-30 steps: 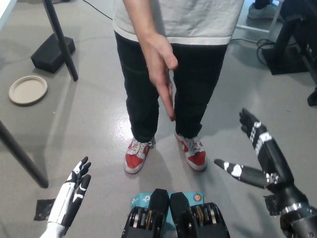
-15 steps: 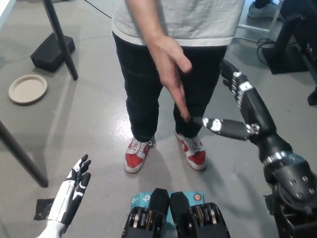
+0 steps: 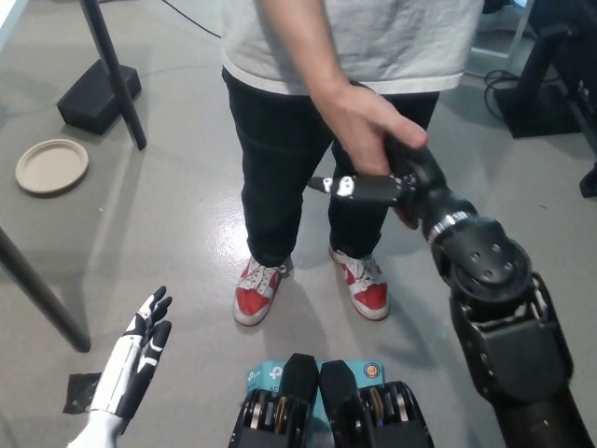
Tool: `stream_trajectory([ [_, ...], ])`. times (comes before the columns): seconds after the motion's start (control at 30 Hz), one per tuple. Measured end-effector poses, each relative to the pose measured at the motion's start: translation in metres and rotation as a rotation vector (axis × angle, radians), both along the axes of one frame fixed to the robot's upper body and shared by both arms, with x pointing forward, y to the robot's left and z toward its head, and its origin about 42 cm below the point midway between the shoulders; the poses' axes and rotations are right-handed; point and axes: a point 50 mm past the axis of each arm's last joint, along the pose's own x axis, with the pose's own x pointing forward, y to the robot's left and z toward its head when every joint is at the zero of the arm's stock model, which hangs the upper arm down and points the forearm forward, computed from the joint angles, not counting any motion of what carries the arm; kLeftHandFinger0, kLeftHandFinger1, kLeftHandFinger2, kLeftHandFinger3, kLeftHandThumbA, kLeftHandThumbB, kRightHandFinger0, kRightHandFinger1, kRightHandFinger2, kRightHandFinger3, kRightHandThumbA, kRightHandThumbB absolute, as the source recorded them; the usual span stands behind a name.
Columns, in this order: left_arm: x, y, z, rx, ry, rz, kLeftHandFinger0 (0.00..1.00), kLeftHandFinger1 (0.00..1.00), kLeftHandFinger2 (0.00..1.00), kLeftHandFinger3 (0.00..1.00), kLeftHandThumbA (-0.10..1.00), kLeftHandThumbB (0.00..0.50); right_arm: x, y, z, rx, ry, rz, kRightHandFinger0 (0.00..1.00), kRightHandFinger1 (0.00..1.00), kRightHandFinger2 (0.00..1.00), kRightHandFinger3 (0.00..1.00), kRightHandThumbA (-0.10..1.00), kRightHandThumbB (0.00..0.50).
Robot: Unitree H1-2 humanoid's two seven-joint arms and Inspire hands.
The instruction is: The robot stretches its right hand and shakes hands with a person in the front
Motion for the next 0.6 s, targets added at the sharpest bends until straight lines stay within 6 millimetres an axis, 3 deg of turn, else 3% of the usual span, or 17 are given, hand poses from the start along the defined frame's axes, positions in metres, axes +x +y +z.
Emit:
stream_trajectory([
  [0.23, 0.001, 0.000, 0.001, 0.002, -0.003, -0.001, 1.00, 1.00, 1.00, 1.00, 1.00, 0.027, 0.022, 0.018, -0.009, -0.011, 0.084, 0.011, 1.00, 1.00, 1.00, 1.00, 0.80, 0.367],
  [0.37, 0.002, -0.001, 0.001, 0.002, -0.004, -0.002, 1.00, 1.00, 1.00, 1.00, 1.00, 0.027, 0.028, 0.026, -0.009, -0.019, 0.095, 0.016, 1.00, 1.00, 1.00, 1.00, 0.45, 0.292],
  [0.43, 0.002, -0.001, 0.001, 0.002, -0.004, -0.002, 1.00, 1.00, 1.00, 1.00, 1.00, 0.021, 0.028, 0.028, -0.011, -0.025, 0.089, 0.017, 1.00, 1.00, 1.00, 1.00, 0.37, 0.274],
  [0.6, 0.002, 0.000, 0.001, 0.003, -0.003, -0.001, 1.00, 1.00, 1.00, 1.00, 1.00, 0.024, 0.028, 0.030, -0.013, -0.039, 0.074, 0.018, 1.00, 1.00, 1.00, 1.00, 0.32, 0.206],
])
